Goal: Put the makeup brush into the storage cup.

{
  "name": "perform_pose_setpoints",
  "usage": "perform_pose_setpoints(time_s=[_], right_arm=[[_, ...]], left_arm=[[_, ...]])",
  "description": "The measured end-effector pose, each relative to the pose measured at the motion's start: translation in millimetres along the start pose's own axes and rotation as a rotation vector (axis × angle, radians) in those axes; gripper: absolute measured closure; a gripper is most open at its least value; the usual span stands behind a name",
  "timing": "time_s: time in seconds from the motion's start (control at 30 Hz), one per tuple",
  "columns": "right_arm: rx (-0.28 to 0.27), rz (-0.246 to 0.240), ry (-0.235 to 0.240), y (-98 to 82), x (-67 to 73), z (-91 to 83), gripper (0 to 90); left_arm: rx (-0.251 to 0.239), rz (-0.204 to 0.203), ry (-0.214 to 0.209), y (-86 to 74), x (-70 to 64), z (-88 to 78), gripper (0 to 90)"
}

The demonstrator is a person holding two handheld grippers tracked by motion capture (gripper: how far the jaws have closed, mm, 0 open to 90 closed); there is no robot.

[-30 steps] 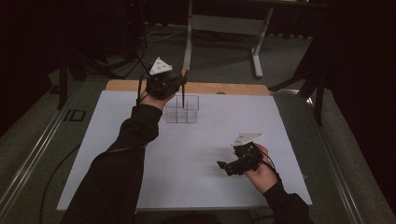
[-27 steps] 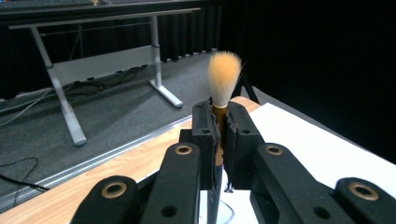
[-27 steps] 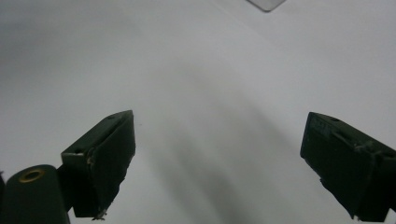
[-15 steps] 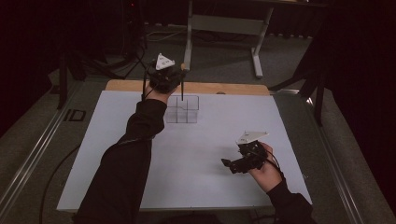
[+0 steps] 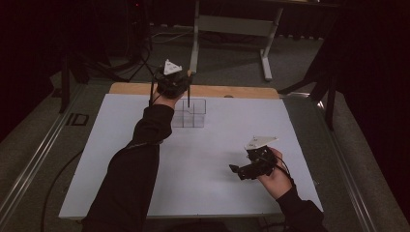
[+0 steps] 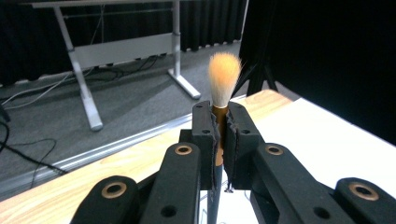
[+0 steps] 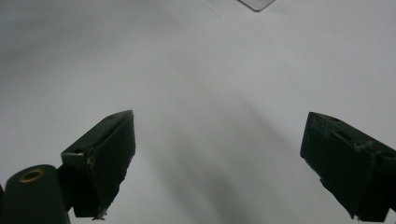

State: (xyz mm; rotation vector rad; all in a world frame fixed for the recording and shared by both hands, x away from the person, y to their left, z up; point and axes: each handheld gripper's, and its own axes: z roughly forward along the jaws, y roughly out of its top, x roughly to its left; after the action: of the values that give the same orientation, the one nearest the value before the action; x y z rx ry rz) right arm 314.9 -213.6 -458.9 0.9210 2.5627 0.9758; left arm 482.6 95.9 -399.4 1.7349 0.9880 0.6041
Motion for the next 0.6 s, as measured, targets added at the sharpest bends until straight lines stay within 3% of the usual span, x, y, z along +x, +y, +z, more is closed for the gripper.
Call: perform_pose_setpoints(time_s=[0.27, 0.4, 0.57, 0.6], right_arm=[[0.000, -0.006, -0.005, -0.6, -0.1, 0.2, 10.1], [0.000, -0.006, -0.003, -0.5, -0.5, 0.2, 10.1], [-0.001, -0.008, -0.003, -0.5, -0.6, -0.1, 10.1], [-0.002, -0.007, -0.004, -0.5, -0.7, -0.2, 10.1]], left_arm=[[0.043, -0.042, 0.014, -14.0, 2.7, 10.0, 84.0], [0.077, -0.084, 0.013, -18.5, 3.0, 14.2, 84.0], [0.166, -0.148, -0.031, -25.6, 4.7, 23.2, 83.1], [0.188, -0.163, -0.014, -26.3, 4.6, 24.6, 75.6]])
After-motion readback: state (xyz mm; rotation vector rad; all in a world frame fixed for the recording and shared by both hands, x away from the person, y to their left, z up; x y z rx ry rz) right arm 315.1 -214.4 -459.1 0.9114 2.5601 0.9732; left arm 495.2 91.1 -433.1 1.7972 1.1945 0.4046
